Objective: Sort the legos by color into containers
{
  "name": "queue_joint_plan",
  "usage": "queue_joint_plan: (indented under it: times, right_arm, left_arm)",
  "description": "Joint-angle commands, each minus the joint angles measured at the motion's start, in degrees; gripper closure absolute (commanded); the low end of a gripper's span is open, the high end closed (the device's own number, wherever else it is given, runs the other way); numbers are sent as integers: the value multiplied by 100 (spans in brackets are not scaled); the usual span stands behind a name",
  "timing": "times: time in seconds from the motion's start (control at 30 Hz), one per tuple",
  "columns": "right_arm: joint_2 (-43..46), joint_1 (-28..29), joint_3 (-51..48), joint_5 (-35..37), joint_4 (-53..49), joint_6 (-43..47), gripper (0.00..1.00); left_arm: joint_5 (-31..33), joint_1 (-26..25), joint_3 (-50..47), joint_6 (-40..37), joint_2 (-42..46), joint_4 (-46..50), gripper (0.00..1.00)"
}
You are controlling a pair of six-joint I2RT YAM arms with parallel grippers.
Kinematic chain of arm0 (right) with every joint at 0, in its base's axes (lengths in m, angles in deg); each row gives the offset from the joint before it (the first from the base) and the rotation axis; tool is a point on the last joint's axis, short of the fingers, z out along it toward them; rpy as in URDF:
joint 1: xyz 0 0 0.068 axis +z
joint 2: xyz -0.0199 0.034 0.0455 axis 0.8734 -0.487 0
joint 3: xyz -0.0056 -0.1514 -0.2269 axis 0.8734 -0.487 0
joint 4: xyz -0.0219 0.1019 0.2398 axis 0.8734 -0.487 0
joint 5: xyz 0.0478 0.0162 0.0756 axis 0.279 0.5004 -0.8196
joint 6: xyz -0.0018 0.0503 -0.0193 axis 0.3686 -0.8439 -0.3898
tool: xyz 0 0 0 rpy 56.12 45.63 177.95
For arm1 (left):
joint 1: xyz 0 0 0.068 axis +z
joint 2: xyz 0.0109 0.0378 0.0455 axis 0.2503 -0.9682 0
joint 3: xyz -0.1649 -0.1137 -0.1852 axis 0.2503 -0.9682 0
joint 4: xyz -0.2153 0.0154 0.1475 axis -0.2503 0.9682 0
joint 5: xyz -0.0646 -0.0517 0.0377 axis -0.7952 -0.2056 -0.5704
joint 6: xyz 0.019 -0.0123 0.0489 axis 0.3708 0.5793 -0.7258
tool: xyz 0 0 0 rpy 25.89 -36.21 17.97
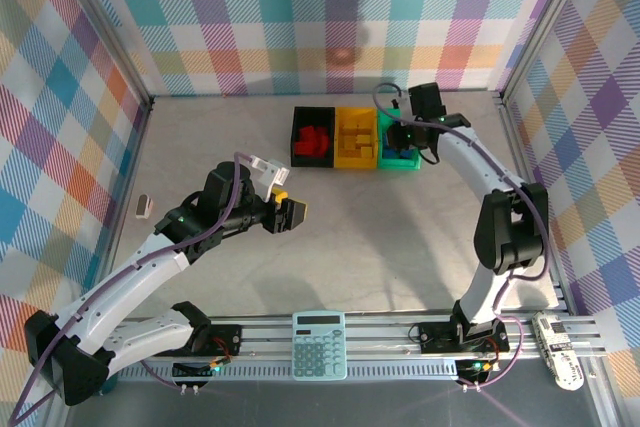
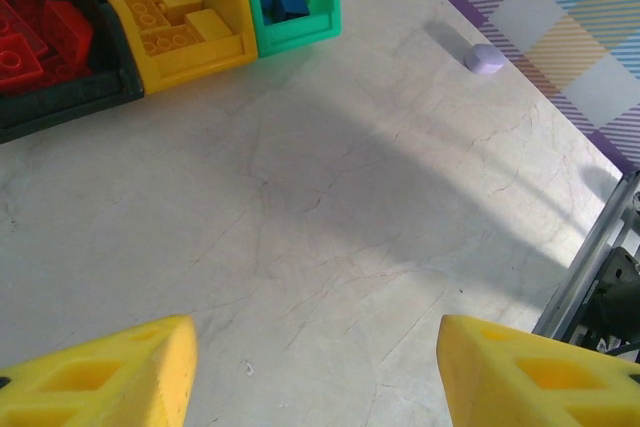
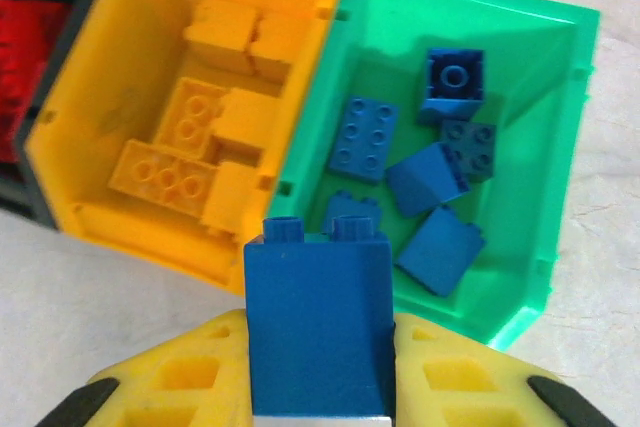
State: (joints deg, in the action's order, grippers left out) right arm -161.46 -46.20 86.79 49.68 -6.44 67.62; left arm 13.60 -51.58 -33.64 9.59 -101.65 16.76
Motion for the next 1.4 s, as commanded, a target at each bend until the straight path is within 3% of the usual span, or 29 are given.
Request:
queue_joint_plan:
  times: [0.0,0.23,0.37,0.53,0.8,1.0,1.27,1.37]
  right_arm:
    - [-421,-91,390,-59,44,-175,71]
    - [-1563,-200,1488,45,-184,-229,69]
    - [-1984,-267,2068,124,-490,-251,56]
    - [-1899,-275,2093,155,-541,-281,39]
    - [-1122,-279,1241,-37,-234,-423,34]
    - [-239,-278,218,-570,197,-769,30]
    - [1091,-270,-940,-765,560,-866,2]
    - [1577,-270,-1211,-652,517,-909,1]
  left_arm:
    - [3,-65,67,-37,138,44,36]
    - [92,-76,250,-104,164,308,36]
    - [190,-80,275,-132,278,400,35]
    - [222,-80,292,-154,318,395,34]
    - [278,-80,230,-142,463,194,32]
    - [399,-80,221,-155,584,97,24]
    - [823,-71,522,-268,528,16,15]
    - [1443,-71,730,-164,438,69,10]
